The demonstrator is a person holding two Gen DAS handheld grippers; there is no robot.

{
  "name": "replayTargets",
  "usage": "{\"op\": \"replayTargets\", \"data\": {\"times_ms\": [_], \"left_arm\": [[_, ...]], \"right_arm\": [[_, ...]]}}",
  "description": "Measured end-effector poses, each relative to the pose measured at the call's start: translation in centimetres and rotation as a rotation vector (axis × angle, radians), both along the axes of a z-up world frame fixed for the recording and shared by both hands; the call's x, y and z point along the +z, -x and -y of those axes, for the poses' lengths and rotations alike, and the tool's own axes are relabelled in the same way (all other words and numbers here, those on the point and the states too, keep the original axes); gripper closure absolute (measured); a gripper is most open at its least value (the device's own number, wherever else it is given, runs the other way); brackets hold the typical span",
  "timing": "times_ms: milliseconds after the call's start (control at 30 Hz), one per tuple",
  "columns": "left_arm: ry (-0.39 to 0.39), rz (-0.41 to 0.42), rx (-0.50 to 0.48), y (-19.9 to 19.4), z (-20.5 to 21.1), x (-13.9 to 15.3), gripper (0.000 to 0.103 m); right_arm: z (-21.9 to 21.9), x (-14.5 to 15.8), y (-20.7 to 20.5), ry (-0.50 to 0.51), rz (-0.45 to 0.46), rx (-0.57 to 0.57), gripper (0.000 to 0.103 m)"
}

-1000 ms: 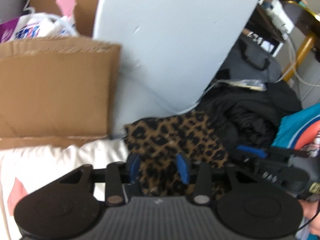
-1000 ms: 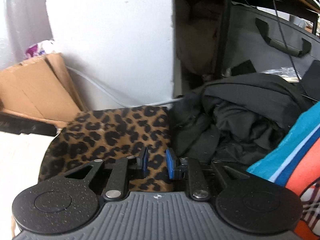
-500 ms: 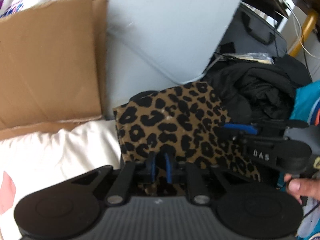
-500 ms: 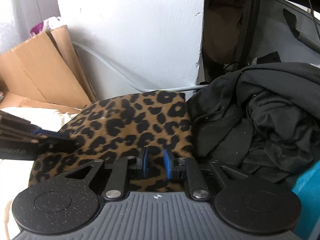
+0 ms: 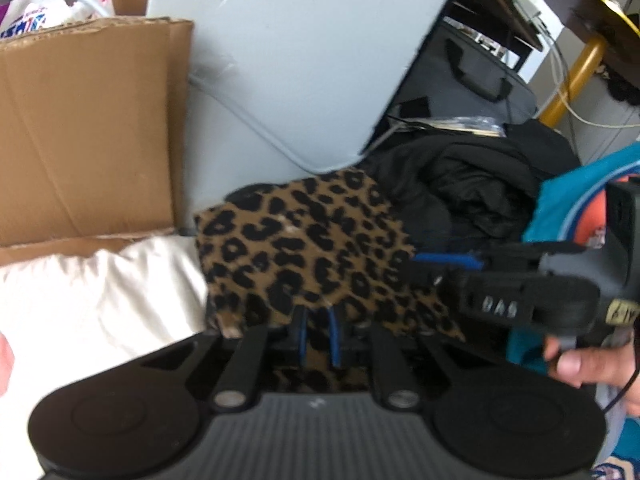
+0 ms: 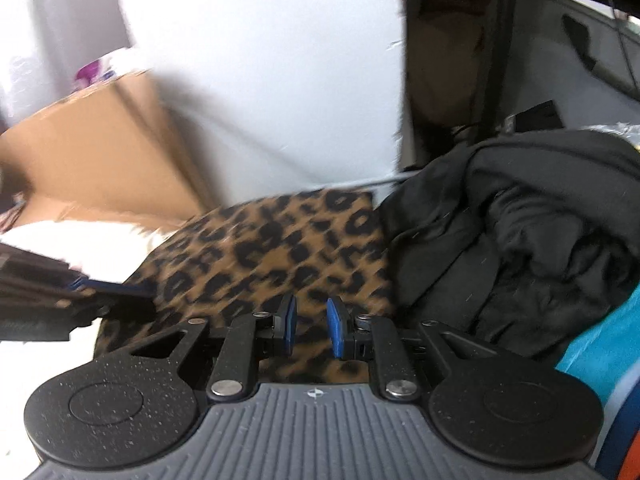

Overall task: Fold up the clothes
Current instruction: 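Lower the held trousers onto the black garment pile with both grippers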

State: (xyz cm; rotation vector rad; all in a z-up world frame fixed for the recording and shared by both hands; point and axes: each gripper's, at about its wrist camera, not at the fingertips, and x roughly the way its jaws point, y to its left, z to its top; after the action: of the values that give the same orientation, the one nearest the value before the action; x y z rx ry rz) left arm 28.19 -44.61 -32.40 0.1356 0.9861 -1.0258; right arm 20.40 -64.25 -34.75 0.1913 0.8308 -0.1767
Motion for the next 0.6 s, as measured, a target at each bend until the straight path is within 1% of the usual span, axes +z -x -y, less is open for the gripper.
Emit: {"op": "replayTargets", "data": {"times_ms": [67,100,133,200,300,367,433,600], "left_arm": [[-0.001,-0.004,-0.014,0.8,0.0,-0.2,0.089],[-0.003,0.000,-0.016,1.1,0.0,-0.3,0.088],[-0.005,0.005,-0.019,1.5,-0.1,-0.5,0.084],[-0.004,0.011,-0.012,2.0,-0.3,-0.7,0.082],[0.000,0.012,0.009,2.6,-0.9,-0.9,0.073],[-0.008,0.029,0.010,3.3,-1.3,-1.1,0.067],[-0.013,0.041,0.013,4.0,-1.8,-1.3,0.063],[-0.032,0.064,0.010,5.8,-3.0,-2.1,0.063]], "right_arm": [[-0.9,-0.1,0.6,-0.009,-0.011,0.029,0.079],[-1.4,-0.1,0.9,-0.014,-0.017,0.043,0.077],[-1.9,-0.2,1.1,-0.018,-0.023,0.058,0.073],[-2.8,-0.4,1.8,-0.020,-0.028,0.073,0.071],[-3.5,-1.0,3.2,-0.018,-0.032,0.078,0.071],[-3.9,-1.3,4.2,-0.017,-0.035,0.080,0.071],[-4.0,-1.7,5.1,-0.016,-0.041,0.079,0.071],[-3.9,-2.2,7.6,-0.029,-0.049,0.054,0.070]]}}
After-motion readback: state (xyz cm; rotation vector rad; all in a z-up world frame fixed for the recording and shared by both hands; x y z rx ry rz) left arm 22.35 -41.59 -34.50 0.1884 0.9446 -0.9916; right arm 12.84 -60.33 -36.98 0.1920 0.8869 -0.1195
